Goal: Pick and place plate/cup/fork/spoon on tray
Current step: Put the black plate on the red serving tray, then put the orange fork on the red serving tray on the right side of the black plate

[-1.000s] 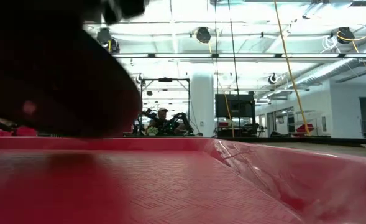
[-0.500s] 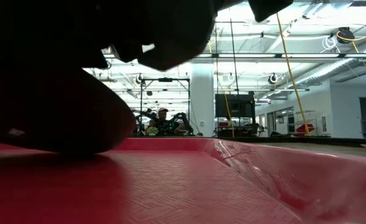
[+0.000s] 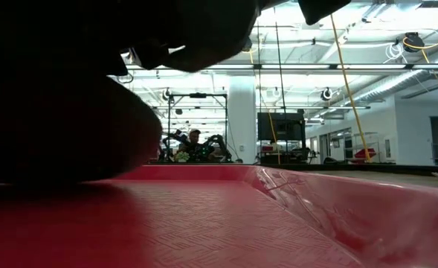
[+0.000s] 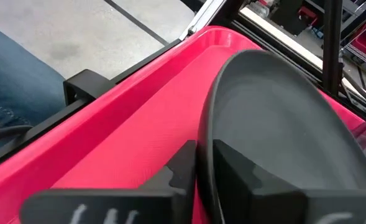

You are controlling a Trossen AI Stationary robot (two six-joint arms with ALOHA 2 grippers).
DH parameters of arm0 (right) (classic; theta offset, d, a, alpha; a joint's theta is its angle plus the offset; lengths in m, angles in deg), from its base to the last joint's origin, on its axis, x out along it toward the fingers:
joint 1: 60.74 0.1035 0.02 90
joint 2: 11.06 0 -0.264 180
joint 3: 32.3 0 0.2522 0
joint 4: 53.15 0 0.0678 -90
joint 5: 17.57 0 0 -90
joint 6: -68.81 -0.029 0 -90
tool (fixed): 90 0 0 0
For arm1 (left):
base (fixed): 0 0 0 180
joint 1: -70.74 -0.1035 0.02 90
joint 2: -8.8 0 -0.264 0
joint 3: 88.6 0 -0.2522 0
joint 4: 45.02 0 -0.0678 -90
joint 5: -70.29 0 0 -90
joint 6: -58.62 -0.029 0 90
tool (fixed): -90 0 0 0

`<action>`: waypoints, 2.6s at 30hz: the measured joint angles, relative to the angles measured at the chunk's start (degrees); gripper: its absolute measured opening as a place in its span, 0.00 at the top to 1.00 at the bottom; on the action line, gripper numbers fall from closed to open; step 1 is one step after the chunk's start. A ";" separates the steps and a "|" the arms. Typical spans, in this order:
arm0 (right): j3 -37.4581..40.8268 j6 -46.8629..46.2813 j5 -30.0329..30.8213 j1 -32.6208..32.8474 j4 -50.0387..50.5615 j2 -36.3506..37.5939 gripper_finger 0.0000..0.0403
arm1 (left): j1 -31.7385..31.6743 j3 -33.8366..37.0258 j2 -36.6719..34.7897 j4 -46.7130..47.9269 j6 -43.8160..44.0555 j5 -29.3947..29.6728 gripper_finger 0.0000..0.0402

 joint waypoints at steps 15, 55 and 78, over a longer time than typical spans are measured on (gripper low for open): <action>0.02 -4.55 0.81 -0.65 1.21 0.78 0.74 | 0.00 0.00 0.00 -1.33 -0.40 0.02 0.31; 10.78 -20.04 4.48 -5.97 22.56 9.21 0.94 | -4.24 0.02 0.20 -1.49 0.54 -4.96 0.31; 10.75 -50.79 16.81 -1.54 50.01 26.61 0.85 | -4.24 0.02 0.21 -1.20 2.09 -5.59 0.31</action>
